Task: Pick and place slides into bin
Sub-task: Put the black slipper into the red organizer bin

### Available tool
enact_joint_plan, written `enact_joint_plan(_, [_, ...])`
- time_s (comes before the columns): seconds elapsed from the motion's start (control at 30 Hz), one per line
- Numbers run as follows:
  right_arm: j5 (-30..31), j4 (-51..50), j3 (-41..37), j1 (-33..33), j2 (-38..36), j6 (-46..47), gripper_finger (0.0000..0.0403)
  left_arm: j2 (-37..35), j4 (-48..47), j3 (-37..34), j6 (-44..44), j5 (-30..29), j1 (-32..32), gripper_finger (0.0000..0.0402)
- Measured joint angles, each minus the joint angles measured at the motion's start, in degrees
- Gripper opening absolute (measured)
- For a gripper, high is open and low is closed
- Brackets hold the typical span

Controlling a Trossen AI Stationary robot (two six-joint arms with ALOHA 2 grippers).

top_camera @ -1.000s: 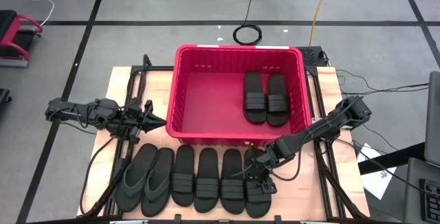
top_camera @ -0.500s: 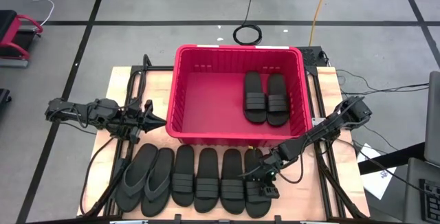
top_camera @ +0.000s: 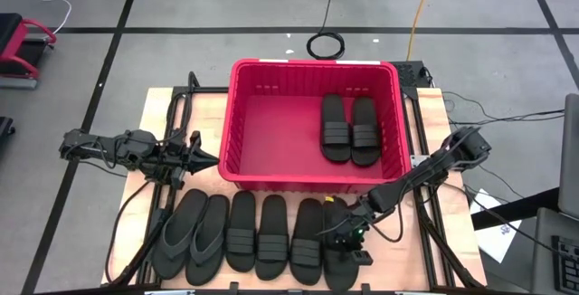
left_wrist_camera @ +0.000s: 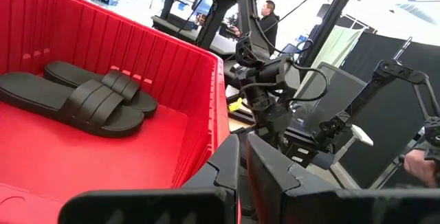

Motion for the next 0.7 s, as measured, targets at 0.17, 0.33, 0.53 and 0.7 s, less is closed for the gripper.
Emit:
enact_joint_plan(0.17, [-4.03,1.0,0.0,0.83,-4.16,3.3,0.0007,0.0,0.07,0.0,0.0,-0.02,0.02,0.0026])
enact_joint_plan(0.33, [-4.75,1.25,0.0,3.0,-9.23,7.65,0.0007,0.0,0.41,0.0,-1.0,-0.02,0.04,0.0026])
enact_joint_plan(0.53, [-5.51,1.46,1.99,4.97,-15.17,11.87,0.0007,0.02,0.43,0.0,-1.53,-0.02,0.04,0.0026])
enact_joint_plan(0.7, [-4.57,-16.19,11.37,3.82,-18.08,4.16,0.0006,0.02,0.56,0.0,-1.64,-0.04,0.04,0.0026])
